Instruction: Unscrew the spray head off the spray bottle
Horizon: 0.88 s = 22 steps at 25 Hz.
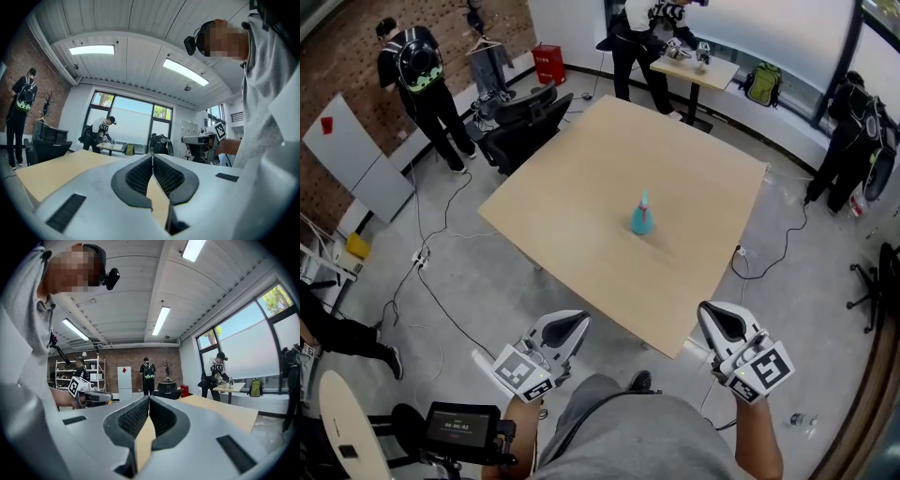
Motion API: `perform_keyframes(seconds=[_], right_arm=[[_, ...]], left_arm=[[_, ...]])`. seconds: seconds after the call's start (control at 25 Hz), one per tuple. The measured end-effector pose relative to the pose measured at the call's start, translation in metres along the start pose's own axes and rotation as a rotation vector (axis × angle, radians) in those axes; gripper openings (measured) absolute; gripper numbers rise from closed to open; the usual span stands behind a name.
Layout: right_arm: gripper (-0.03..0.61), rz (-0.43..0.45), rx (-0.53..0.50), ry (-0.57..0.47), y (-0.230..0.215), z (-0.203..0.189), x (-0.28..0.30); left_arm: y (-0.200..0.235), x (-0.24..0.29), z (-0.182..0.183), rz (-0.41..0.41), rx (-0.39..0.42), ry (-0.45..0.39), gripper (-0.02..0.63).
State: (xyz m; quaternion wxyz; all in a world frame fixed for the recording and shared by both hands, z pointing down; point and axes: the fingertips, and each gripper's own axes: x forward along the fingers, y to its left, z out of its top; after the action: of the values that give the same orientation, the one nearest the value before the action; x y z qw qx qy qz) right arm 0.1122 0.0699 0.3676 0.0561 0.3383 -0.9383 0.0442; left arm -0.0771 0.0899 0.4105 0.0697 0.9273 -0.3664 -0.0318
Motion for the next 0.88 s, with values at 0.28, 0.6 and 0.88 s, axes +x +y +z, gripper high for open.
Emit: perform_keyframes(seconds=[0.28, 0.6, 0.88], right_arm=[[0.006, 0.003, 0.029, 0.028, -0.041, -0.008, 0.028], [0.006, -0.065, 0.022, 0.039, -0.102, 0.010, 0.087], [0.006, -0.128, 0.044, 0.081, -0.144, 0.012, 0.132]], left_arm=[[0.036, 0.046, 0.000, -0.018, -0.008, 0.007, 0.006], [0.120, 0.121, -0.006, -0.070, 0.042, 0.014, 0.008], [0.194, 0.197, -0.050, -0.139, 0.049, 0.051, 0.008]])
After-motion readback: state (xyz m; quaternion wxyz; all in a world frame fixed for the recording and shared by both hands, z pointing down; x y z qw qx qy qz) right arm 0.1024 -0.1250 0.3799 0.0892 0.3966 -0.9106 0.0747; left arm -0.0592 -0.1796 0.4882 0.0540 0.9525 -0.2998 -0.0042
